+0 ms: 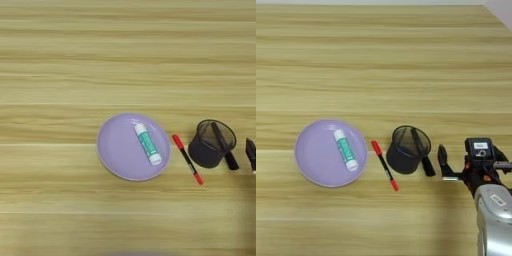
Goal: Move the objects on the table
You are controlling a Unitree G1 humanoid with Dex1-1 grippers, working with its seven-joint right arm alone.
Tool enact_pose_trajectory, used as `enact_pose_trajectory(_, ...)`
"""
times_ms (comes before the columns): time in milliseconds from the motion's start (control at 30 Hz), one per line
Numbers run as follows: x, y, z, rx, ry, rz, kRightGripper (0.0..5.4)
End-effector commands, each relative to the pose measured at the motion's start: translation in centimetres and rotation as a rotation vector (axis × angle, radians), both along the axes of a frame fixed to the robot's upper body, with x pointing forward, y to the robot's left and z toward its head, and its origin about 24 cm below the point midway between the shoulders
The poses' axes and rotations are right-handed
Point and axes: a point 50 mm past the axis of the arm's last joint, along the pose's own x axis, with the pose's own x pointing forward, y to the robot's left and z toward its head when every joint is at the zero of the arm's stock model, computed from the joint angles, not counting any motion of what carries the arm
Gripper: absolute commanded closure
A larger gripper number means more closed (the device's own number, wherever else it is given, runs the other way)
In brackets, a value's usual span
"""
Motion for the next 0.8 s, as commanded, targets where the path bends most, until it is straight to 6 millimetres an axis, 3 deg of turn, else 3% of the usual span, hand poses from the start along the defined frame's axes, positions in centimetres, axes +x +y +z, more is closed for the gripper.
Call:
enact_pose_trajectory(33, 0.9, -0.3, 1.9, -0.07, -0.076, 0.027, 0.04)
enact_pose_trajectory(800, 1.7, -0.6, -1.5, -0.099, 0.069, 0.074, 0.04)
